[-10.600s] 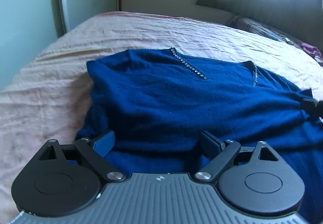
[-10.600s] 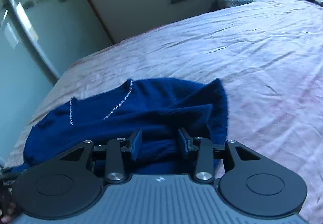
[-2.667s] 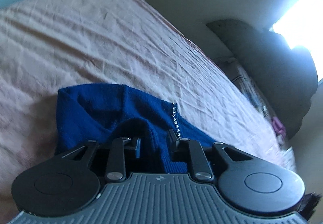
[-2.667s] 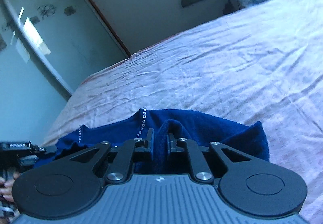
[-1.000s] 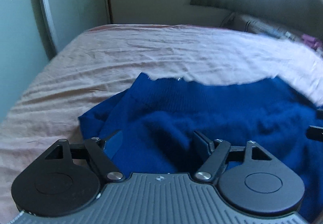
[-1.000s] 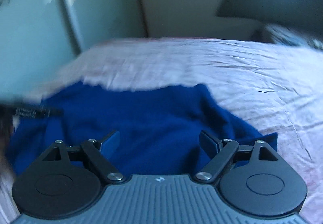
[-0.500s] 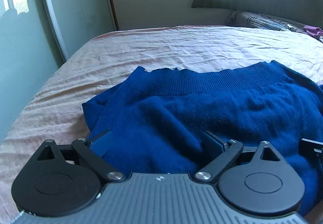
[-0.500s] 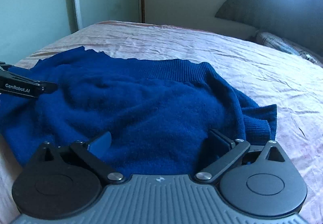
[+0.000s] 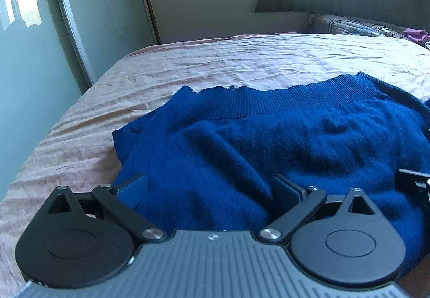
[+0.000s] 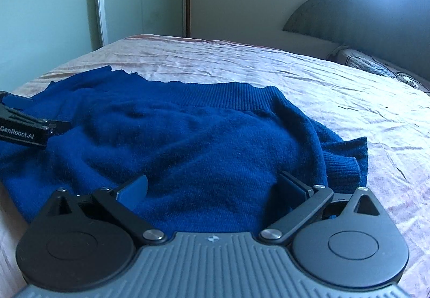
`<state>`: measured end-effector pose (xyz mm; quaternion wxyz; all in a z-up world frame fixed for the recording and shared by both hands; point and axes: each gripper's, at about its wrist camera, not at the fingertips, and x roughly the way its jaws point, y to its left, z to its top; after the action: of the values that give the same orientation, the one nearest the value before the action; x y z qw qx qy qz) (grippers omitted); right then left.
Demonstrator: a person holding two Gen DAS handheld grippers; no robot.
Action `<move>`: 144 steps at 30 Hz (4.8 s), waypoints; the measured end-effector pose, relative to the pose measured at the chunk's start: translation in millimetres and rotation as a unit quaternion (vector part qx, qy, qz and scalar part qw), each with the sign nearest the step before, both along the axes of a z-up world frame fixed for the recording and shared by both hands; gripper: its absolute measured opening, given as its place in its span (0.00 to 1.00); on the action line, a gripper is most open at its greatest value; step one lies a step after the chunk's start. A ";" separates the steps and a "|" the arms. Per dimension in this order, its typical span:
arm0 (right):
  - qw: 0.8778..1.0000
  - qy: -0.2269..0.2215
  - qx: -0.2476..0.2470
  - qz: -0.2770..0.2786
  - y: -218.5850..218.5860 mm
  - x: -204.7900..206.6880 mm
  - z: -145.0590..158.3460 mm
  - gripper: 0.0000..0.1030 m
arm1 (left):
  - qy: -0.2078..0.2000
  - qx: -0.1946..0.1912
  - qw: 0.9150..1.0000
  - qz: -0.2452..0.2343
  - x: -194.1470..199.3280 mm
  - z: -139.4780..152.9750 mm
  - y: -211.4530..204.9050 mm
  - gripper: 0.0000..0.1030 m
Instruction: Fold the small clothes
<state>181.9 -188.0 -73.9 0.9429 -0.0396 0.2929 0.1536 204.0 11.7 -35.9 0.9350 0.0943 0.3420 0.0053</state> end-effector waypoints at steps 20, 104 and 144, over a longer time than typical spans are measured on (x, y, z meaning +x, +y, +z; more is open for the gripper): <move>1.000 0.007 -0.002 -0.008 -1.2 -19.2 -2.4 1.00 | -0.006 -0.034 0.999 -0.022 -76.4 -15.7 27.4 0.99; 1.000 0.008 -0.001 -0.007 50.1 -64.7 11.9 1.00 | -0.018 -0.001 1.000 -0.020 -78.5 -12.2 16.6 1.00; 0.897 -0.250 -0.326 0.163 196.7 -148.0 -11.5 1.00 | 0.082 -0.244 0.966 0.015 31.2 15.4 147.9 0.97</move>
<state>33.9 8.7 -85.3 0.8812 -0.4287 0.0707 0.1863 235.2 159.6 -20.5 0.8985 -0.1414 0.4093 -0.0722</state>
